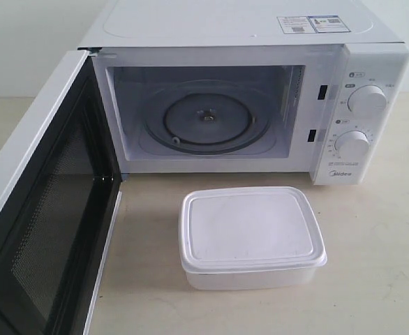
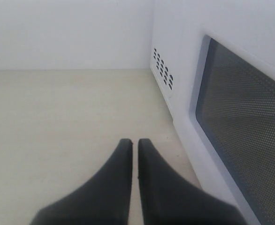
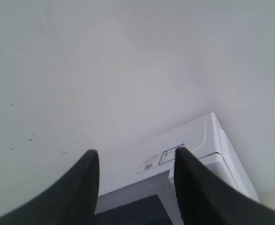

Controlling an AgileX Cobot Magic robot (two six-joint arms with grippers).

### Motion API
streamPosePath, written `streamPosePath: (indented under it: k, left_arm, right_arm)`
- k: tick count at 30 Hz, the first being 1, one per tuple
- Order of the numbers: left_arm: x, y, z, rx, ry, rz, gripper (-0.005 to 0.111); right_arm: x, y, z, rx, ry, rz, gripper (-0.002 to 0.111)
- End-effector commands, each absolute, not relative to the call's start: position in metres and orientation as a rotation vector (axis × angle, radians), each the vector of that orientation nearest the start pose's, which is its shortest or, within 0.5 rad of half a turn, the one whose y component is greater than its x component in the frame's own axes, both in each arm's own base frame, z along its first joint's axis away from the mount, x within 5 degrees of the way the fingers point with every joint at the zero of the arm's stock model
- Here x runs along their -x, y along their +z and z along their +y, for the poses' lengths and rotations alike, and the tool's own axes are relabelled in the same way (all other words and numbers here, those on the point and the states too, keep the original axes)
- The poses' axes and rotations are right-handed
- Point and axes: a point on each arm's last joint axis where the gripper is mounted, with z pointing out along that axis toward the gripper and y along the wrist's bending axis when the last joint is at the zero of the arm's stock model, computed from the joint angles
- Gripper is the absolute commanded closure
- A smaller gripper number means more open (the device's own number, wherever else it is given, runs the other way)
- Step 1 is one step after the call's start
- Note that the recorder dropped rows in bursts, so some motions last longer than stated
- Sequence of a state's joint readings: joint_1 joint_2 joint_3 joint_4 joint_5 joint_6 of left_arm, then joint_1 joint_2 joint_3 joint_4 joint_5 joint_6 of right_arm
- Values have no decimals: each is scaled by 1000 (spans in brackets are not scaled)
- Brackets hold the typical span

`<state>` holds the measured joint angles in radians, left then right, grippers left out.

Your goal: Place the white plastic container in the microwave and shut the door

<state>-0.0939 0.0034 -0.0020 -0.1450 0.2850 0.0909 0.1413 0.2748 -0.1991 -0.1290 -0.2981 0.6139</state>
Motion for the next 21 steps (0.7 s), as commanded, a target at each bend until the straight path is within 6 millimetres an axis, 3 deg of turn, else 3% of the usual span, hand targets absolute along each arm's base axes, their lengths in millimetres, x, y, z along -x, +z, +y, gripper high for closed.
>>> streamPosePath:
  k: [1, 12, 15, 18, 21]
  left_arm:
    - [-54, 188, -9, -61, -141, 1766, 102]
    - [-54, 188, -9, -61, -141, 1766, 102]
    - [-54, 188, -9, -61, -141, 1766, 102]
    - [-54, 188, -9, -61, -141, 1766, 102]
    - [-54, 188, -9, -61, -141, 1766, 102]
  right_arm:
    - [-73, 302, 14, -232, 652, 1212, 63]
    - [-75, 312, 16, -248, 748, 1125, 63]
    - [-87, 319, 24, -206, 778, 1235, 63]
    - [-101, 330, 34, -6, 622, 1312, 63]
    - [-121, 342, 35, -69, 649, 1389, 63]
